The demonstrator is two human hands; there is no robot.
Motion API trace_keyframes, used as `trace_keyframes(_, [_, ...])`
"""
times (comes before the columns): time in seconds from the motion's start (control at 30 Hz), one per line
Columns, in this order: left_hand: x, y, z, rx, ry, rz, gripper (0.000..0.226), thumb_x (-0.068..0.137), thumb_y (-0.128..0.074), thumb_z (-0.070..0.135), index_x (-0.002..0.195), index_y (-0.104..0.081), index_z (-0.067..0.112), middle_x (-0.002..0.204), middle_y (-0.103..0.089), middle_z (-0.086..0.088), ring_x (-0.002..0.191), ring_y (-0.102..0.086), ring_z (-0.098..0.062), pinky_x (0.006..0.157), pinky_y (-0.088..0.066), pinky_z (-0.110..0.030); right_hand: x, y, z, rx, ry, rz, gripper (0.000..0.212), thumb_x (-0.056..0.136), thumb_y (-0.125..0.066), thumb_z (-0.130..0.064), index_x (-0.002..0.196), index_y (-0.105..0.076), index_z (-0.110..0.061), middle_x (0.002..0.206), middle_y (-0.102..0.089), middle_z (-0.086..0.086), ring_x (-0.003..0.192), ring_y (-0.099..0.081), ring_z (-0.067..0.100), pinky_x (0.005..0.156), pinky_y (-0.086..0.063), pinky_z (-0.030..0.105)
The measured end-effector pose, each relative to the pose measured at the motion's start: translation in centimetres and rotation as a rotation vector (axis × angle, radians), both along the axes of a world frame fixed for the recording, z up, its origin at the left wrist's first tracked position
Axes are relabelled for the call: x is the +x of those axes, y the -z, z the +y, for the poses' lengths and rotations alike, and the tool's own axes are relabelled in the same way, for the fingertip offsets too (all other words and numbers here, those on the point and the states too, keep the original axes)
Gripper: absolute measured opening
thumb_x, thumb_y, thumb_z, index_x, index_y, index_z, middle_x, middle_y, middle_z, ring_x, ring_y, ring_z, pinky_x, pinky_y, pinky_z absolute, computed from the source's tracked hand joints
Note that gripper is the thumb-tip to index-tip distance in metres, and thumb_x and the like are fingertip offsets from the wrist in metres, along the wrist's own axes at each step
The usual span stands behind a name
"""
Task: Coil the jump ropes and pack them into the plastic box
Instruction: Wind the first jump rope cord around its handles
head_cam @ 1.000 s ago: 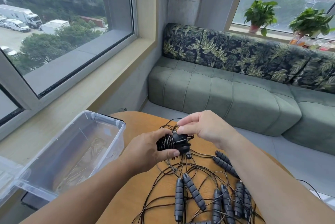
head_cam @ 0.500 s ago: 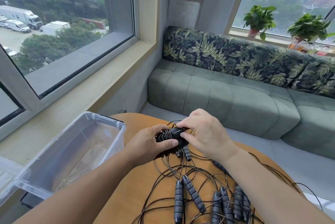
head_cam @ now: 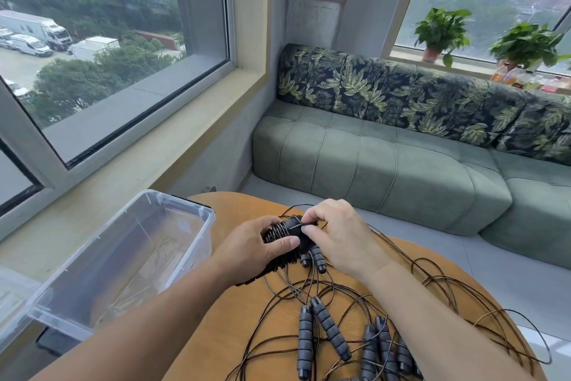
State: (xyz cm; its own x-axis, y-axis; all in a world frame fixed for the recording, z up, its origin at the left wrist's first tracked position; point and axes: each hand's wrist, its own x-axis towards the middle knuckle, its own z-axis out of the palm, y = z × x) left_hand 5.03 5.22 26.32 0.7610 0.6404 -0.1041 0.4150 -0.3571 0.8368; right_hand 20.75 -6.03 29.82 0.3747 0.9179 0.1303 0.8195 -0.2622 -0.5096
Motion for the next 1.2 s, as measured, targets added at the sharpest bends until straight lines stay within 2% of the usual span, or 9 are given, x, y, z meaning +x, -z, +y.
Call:
trace_keyframes(0.17, [0.0, 1.0, 0.0, -0.052, 0.022, -0.021, 0.048, 0.077, -0.064, 0.065, 0.111, -0.062, 0.031, 0.085, -0.071, 0.004, 0.069, -0.070, -0.011, 0.066, -0.060, -0.034, 0.0, 0.1, -0.3, -0.110, 0.019, 0.118, 0.017, 0.096, -0.056, -0.041, 0.098, -0.065, -0.027, 0.104, -0.040, -0.008, 0.094, -0.050, 0.011, 0.077, -0.043, 0.025])
trace_keyframes(0.27, [0.3, 1.2, -0.1, -0.021, 0.015, -0.020, 0.048, 0.077, -0.063, 0.066, 0.111, -0.061, 0.032, 0.085, -0.071, 0.005, 0.069, -0.069, -0.008, 0.061, -0.057, -0.025, -0.7, 0.2, -0.2, -0.148, 0.109, 0.280, 0.016, 0.096, -0.055, -0.038, 0.102, -0.064, -0.026, 0.108, -0.043, -0.004, 0.095, -0.051, 0.012, 0.071, -0.041, 0.019])
trace_keyframes(0.37, [0.5, 1.5, -0.3, 0.017, 0.008, -0.004, 0.051, 0.074, -0.060, 0.071, 0.110, -0.060, 0.035, 0.086, -0.069, 0.008, 0.071, -0.068, -0.006, 0.062, -0.055, -0.022, -1.4, 0.7, 0.1, -0.129, 0.240, 0.409, 0.016, 0.094, -0.056, -0.032, 0.104, -0.066, -0.026, 0.114, -0.052, 0.003, 0.100, -0.055, 0.018, 0.080, -0.046, 0.029])
trace_keyframes(0.47, [0.7, 1.9, -0.3, 0.056, -0.011, 0.020, 0.049, 0.076, -0.060, 0.072, 0.111, -0.059, 0.037, 0.086, -0.069, 0.009, 0.072, -0.067, -0.006, 0.062, -0.056, -0.024, -1.9, 0.6, 0.4, -0.085, 0.328, 0.548, 0.011, 0.092, -0.058, -0.024, 0.096, -0.068, -0.023, 0.101, -0.065, 0.002, 0.095, -0.060, 0.020, 0.083, -0.053, 0.037])
trace_keyframes(0.63, [1.1, 2.1, -0.1, 0.164, -0.074, 0.043, 0.046, 0.080, -0.062, 0.068, 0.114, -0.057, 0.037, 0.083, -0.066, 0.010, 0.072, -0.065, -0.010, 0.069, -0.058, -0.039, -2.7, 0.5, 1.1, 0.124, 0.514, 0.960, 0.016, 0.091, -0.058, -0.001, 0.086, -0.067, -0.013, 0.077, -0.063, 0.003, 0.067, -0.054, 0.014, 0.059, -0.046, 0.024])
trace_keyframes(0.8, [1.0, 1.8, 0.2, 0.148, -0.089, 0.021, 0.067, 0.069, -0.053, 0.080, 0.117, -0.057, 0.034, 0.083, -0.066, 0.011, 0.074, -0.067, -0.010, 0.068, -0.059, -0.038, -2.4, 0.8, 2.2, 0.250, 0.625, 1.241, 0.037, 0.085, -0.059, 0.008, 0.117, -0.046, -0.007, 0.079, -0.056, 0.010, 0.065, -0.058, 0.017, 0.076, -0.060, 0.040])
trace_keyframes(0.97, [0.9, 2.1, -0.2, 0.173, -0.112, 0.087, 0.064, 0.072, -0.054, 0.078, 0.121, -0.050, 0.037, 0.089, -0.065, 0.010, 0.077, -0.065, -0.011, 0.071, -0.059, -0.039, -2.7, 1.8, 2.2, 0.191, 0.621, 1.232, 0.041, 0.078, -0.061, 0.007, 0.119, -0.054, 0.005, 0.074, -0.059, 0.011, 0.055, -0.060, 0.013, 0.068, -0.059, 0.032])
trace_keyframes(1.07, [0.9, 2.4, -0.4, 0.142, -0.136, 0.082, 0.057, 0.082, -0.061, 0.066, 0.128, -0.042, 0.038, 0.093, -0.064, 0.009, 0.079, -0.065, -0.012, 0.075, -0.059, -0.039, -3.2, 1.9, 1.8, 0.195, 0.637, 1.213, 0.027, 0.078, -0.061, 0.007, 0.103, -0.065, -0.002, 0.062, -0.060, 0.006, 0.057, -0.056, 0.017, 0.062, -0.054, 0.030])
trace_keyframes(1.2, [0.7, 2.4, -0.4, 0.076, -0.136, 0.072, 0.053, 0.084, -0.063, 0.060, 0.127, -0.039, 0.040, 0.091, -0.064, 0.006, 0.074, -0.068, -0.015, 0.071, -0.060, -0.040, -3.3, 1.9, 0.8, 0.181, 0.580, 1.189, 0.020, 0.079, -0.060, 0.006, 0.088, -0.069, -0.010, 0.069, -0.061, 0.009, 0.063, -0.055, 0.019, 0.060, -0.053, 0.029])
